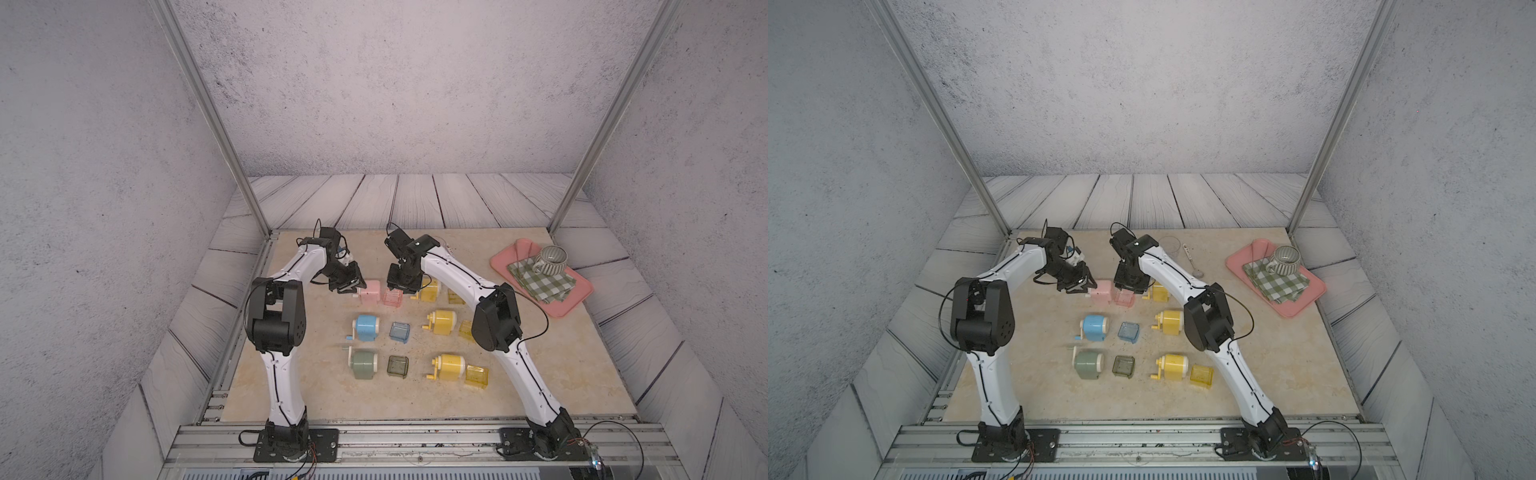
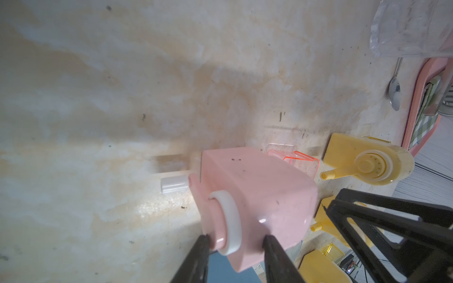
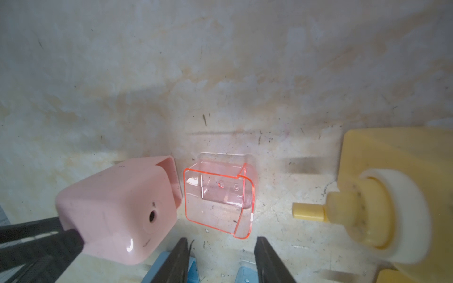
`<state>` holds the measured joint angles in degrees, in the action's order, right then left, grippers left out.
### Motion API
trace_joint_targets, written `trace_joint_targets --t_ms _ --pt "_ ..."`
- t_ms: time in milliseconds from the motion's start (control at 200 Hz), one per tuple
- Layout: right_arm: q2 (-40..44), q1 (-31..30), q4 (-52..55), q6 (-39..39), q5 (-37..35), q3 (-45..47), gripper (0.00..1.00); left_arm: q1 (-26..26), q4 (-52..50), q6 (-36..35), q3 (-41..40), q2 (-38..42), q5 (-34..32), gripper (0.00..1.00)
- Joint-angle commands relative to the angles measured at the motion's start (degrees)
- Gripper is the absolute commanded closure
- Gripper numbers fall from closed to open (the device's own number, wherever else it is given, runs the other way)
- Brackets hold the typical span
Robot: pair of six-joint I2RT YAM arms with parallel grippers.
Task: Put the tray back into the pencil sharpener
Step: Pick up the container from the center of the board.
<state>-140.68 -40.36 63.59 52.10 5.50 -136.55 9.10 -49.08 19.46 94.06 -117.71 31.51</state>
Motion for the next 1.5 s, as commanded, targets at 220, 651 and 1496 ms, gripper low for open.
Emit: trace_joint_targets --t_ms 220,651,1496 --pt "-0.9 0.2 2.0 1.0 -1.9 2.3 0.54 -0.2 -1.0 -0.5 0.9 -1.5 0.4 0.6" --pt "-4.4 0.2 3.6 1.2 -2.8 -1.7 0.57 -0.2 -1.1 -0.5 0.8 -2.0 0.7 0.61" --pt "-8.0 0.3 5.5 -0.1 -4.5 -6.0 0.78 -0.2 -1.3 -0.7 1.1 -2.4 0.8 0.63"
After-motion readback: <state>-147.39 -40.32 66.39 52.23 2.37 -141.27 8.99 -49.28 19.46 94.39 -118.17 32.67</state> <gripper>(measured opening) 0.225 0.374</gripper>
